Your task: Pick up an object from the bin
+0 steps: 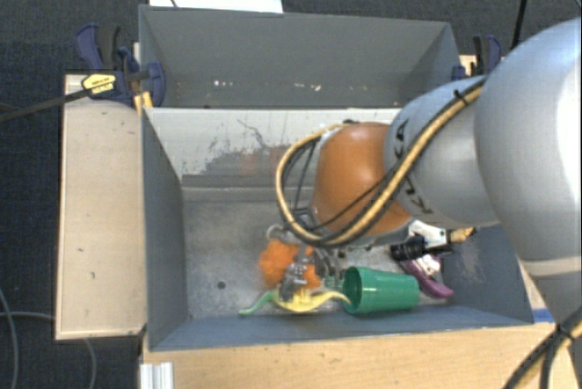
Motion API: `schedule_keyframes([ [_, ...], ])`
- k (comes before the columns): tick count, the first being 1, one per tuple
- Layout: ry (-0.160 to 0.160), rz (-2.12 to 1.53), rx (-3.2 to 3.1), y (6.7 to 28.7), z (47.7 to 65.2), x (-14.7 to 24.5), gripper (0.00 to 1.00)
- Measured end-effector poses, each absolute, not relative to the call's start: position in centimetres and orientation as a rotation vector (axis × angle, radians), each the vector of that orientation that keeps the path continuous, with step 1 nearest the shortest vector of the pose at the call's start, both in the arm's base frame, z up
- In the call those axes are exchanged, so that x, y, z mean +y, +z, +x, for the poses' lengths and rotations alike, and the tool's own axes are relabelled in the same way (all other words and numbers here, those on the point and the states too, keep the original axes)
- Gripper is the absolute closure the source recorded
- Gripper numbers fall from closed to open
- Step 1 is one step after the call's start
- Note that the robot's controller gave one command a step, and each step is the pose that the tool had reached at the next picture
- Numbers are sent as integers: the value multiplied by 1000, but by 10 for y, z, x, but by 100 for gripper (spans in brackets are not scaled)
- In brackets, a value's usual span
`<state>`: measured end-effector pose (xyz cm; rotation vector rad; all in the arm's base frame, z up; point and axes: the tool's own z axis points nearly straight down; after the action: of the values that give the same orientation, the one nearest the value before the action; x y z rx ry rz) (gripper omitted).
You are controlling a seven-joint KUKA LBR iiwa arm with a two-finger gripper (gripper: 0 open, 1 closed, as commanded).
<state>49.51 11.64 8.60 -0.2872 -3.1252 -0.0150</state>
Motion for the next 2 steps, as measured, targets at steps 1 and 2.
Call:
schedule_keyframes([
  [1, 0, -248, -3131, 127, 494, 130, 100],
  [2, 1, -266, -3126, 185, 487, 125, 100],
])
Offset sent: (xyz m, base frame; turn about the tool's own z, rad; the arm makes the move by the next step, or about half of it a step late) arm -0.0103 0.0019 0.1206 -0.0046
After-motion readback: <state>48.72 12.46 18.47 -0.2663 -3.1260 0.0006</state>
